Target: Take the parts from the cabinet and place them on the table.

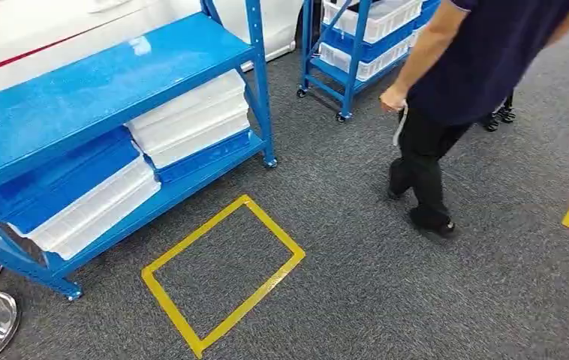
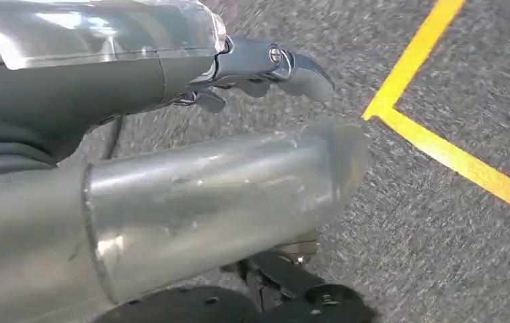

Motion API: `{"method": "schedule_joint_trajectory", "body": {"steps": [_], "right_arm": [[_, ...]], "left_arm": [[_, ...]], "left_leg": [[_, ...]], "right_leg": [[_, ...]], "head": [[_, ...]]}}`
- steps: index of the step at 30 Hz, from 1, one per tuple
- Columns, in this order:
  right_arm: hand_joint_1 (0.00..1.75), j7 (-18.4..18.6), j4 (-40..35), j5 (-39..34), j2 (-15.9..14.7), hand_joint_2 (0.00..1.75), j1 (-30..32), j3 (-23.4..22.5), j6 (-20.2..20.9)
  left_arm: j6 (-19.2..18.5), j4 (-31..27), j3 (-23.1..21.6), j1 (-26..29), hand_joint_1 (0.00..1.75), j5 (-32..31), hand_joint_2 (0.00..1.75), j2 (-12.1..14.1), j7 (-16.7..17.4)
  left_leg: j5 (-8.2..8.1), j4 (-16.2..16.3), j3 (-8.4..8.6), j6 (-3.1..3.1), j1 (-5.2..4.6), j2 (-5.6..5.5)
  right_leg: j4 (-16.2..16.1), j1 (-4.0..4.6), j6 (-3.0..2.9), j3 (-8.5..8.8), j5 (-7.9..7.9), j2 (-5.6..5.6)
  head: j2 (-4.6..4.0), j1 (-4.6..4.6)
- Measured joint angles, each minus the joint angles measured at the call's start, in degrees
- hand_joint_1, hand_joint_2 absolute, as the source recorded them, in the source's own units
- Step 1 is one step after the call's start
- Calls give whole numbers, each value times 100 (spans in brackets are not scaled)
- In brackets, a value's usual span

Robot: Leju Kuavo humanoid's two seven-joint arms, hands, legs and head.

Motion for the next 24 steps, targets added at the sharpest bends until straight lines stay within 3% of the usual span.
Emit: {"method": "schedule_joint_trajectory", "body": {"steps": [1, 2, 4, 5, 6, 10, 11, 12, 13, 14, 15, 16, 17, 18, 19, 20, 21, 22, 24], "right_arm": [[0, 2, 0, 0, -2, 0, 2, 0, 0], [0, 2, 0, 0, -2, 0, 2, 0, 0], [0, 2, 0, 0, 2, 0, -9, 0, 0], [0, 2, 0, 0, 4, 0, -12, 0, 0], [0, 2, 2, 0, 11, 0, -6, 0, 0], [0, 2, 0, 2, 22, 0, -45, 0, 0], [0, 2, 0, 2, 22, 0, -52, 0, 0], [0, 0, 0, 2, 20, 0, -49, 0, 0], [0, 0, 0, 2, 20, 0, -39, 0, -2], [0, 0, 0, 2, 20, 0, -35, 0, -2], [0, 0, 0, 2, 15, 0, -27, 0, -2], [0, 0, 0, 2, 13, 0, -23, 0, -2], [0, 0, 0, 2, 13, 0, -12, 0, -2], [0, 0, 0, 2, 9, 0, -12, -2, -2], [0, 0, 0, 2, 2, 0, -13, -2, 0], [0, 0, 0, 2, -2, 0, -13, -2, 0], [0, 0, 0, 2, -4, 0, -5, -2, 0], [0, 0, 0, 4, -7, 0, -4, -2, 0], [0, 0, 0, 13, -7, 0, -20, -2, 0]], "left_arm": [[0, 0, 0, 6, 0, 2, 0, 0, 2], [0, 0, 0, 20, 0, 0, 0, 0, 2], [2, -2, 0, 38, 0, 2, 0, 2, 2], [2, -4, 0, 36, 0, 2, 0, 2, 2], [2, -9, 0, 20, 0, 2, 0, 7, 2], [2, -15, -2, 36, 0, 0, 0, 7, 0], [2, -15, -2, 40, 0, 0, 0, 4, 2], [2, -15, -2, 42, 0, 2, 0, -13, 2], [2, -17, -2, 31, 0, 0, 0, -13, 4], [2, -17, -2, 13, 0, 2, 0, -13, 4], [2, -17, -2, -2, 0, 2, 0, -15, 2], [2, -20, -2, -1, 0, 2, 0, -15, 2], [2, -20, -2, 3, 0, 2, 0, -15, 2], [0, -20, -2, 15, 0, 2, 0, -15, -4], [0, -20, -2, 20, 0, 4, 0, -17, -5], [-9, -20, -2, 20, 0, 2, 0, -35, -7], [-11, -20, -2, 20, 0, 2, 0, -37, -9], [-9, -20, -2, 1, 0, 2, 0, -39, -7], [-2, -22, -2, 8, 0, 2, 0, -37, -9]], "left_leg": [[-59, 278, -118, -5, 0, 5], [26, 250, -85, 3, -1, 10], [466, -523, 342, 52, -16, 58], [695, -1092, 655, 103, -44, 219], [706, -1495, 835, 169, -110, 549], [761, -1540, 786, 250, -152, 291], [834, -1625, 870, 295, -84, 216], [859, -1655, 867, 313, -73, 172], [887, -1655, 841, 350, -67, 120], [897, -1648, 817, 365, -68, 59], [900, -1638, 797, 369, -70, -11], [901, -1626, 783, 367, -70, -90], [903, -1614, 782, 362, -69, -189], [901, -1602, 787, 359, -67, -263], [896, -1590, 792, 350, -66, -330], [888, -1567, 793, 326, -61, -432], [878, -1548, 767, 303, -52, -491], [870, -1501, 733, 245, -82, -539], [892, -1529, 677, 168, -60, -639]], "right_leg": [[1, 18, -6, -4, -4, -82], [1, 31, -11, -1, -7, -158], [2, 46, -13, 30, -20, -294], [2, 54, -6, 52, -31, -361], [6, 79, 14, 65, -45, -429], [-17, 72, 141, 104, -43, -638], [-15, 83, 198, 125, -71, -586], [119, 51, 231, 86, -199, -287], [461, 38, 249, -77, -437, -64], [904, 17, 263, -287, -668, 63], [1378, 9, 276, -516, -856, 121], [1680, 9, 287, -671, -914, 136], [1710, 3, 295, -703, -817, 139], [1472, -8, 293, -610, -610, 145], [1133, -19, 288, -459, -386, 165], [480, -37, 276, -165, -36, 269], [85, -67, 255, 0, 20, 563], [44, -46, 257, -8, 9, 717], [61, -23, 201, -20, 16, 572]], "head": [[0, -2], [0, 0], [0, -2], [0, 0], [0, -2], [0, -2], [0, 0], [0, 2], [0, 2], [0, 0], [0, 2], [0, 2], [0, 2], [0, 2], [0, 0], [0, 2], [0, 2], [0, 2], [0, 2]]}}
